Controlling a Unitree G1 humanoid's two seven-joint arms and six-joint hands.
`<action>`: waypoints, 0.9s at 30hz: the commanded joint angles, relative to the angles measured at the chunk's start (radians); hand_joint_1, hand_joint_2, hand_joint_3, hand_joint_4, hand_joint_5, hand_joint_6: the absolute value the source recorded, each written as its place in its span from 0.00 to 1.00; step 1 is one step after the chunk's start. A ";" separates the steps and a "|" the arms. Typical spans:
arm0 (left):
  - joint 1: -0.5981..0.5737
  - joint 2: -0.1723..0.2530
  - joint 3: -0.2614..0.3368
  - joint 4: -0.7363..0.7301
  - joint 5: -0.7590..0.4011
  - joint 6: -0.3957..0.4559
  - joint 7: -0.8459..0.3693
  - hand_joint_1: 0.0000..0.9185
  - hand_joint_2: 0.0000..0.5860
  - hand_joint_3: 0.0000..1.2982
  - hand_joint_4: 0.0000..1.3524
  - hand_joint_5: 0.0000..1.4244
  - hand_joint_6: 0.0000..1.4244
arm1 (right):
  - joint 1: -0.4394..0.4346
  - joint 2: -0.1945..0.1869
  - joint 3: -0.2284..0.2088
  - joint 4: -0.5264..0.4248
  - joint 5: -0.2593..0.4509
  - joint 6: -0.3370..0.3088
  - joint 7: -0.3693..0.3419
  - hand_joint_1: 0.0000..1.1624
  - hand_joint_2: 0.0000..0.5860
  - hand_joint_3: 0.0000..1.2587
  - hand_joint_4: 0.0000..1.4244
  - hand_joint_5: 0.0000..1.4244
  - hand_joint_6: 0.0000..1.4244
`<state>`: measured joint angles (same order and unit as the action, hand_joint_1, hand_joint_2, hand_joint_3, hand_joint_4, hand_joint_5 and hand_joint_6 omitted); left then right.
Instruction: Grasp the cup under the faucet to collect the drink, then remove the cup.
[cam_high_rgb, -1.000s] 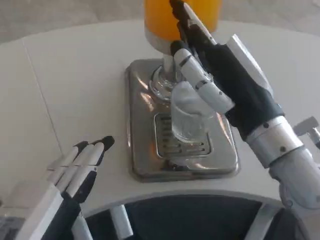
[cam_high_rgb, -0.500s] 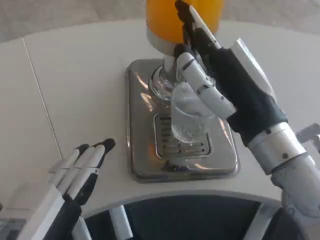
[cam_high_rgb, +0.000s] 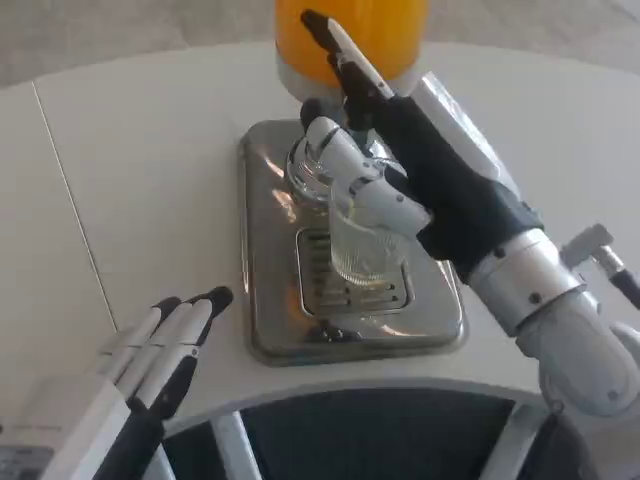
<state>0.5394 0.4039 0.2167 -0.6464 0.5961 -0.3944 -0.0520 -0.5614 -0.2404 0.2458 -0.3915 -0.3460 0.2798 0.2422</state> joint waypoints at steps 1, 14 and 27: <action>0.017 -0.004 -0.003 0.008 0.001 -0.017 -0.007 0.00 0.18 0.02 0.00 0.01 0.06 | 0.009 -0.006 0.048 0.027 -0.005 0.028 0.060 0.03 0.94 0.00 0.00 0.00 0.00; 0.016 -0.090 -0.039 -0.017 -0.080 0.082 -0.037 0.00 0.12 0.00 0.00 0.03 0.08 | 0.007 -0.013 0.044 0.026 -0.010 0.027 0.066 0.02 0.94 0.00 0.00 0.00 0.00; -0.047 -0.236 -0.144 -0.059 -0.061 0.255 -0.027 0.02 0.07 0.00 0.00 0.06 0.16 | 0.010 -0.014 0.041 0.018 -0.009 0.034 0.067 0.02 0.94 0.00 0.00 0.00 0.00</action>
<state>0.4935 0.1841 0.0892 -0.6948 0.5239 -0.1668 -0.0829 -0.5706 -0.2486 0.2560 -0.3937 -0.3647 0.2905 0.2517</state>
